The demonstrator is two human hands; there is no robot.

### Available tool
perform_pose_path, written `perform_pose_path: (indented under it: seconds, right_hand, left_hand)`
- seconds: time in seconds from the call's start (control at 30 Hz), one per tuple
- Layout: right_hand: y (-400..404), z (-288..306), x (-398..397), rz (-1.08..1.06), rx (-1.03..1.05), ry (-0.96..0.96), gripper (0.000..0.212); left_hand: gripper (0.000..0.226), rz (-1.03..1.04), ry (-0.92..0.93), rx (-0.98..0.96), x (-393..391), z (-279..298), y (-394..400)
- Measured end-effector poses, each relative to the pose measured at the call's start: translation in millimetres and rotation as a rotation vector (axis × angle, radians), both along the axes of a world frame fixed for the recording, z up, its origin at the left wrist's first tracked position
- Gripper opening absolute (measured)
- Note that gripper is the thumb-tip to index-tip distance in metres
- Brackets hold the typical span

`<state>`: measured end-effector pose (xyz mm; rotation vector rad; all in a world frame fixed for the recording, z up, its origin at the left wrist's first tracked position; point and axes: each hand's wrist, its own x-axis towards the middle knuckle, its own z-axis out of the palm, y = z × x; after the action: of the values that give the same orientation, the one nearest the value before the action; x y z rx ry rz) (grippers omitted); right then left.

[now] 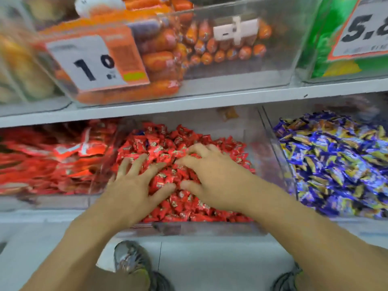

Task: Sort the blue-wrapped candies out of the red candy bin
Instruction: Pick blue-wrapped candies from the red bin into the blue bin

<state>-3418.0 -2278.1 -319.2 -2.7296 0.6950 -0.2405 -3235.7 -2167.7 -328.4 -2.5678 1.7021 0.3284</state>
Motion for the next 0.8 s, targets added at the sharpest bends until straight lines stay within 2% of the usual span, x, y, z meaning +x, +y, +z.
perform_pose_path:
  seconds: [0.07,0.17,0.27,0.43,0.63,0.73,0.8]
  right_hand:
    - [-6,-1,26,0.038,0.034,-0.013,0.049]
    - [-19,-6,66,0.078,0.109,-0.09,0.04]
    - [-36,-9,114,0.131,0.141,-0.157,0.041]
    - [-61,-8,166,0.305,0.019,0.077,0.038]
    - [-83,-19,148,0.318,-0.098,0.182,0.03]
    - [-96,-19,109,0.309,-0.117,0.251,0.031]
    - [-103,-19,78,0.296,-0.043,0.294,0.031]
  left_hand:
    - [0.099,-0.018,-0.001,-0.01,6,-6,-4]
    - [0.093,-0.056,-0.016,-0.093,7,-15,-11]
    - [0.088,-0.02,0.006,-0.129,5,-19,-13]
    - [0.076,-0.015,0.103,-0.095,5,-18,-15]
    - [0.067,-0.057,0.225,-0.202,0,-8,-6]
    - [0.06,-0.104,0.207,-0.4,-8,-4,-4]
    - [0.067,-0.039,0.16,-0.492,-8,-3,-6]
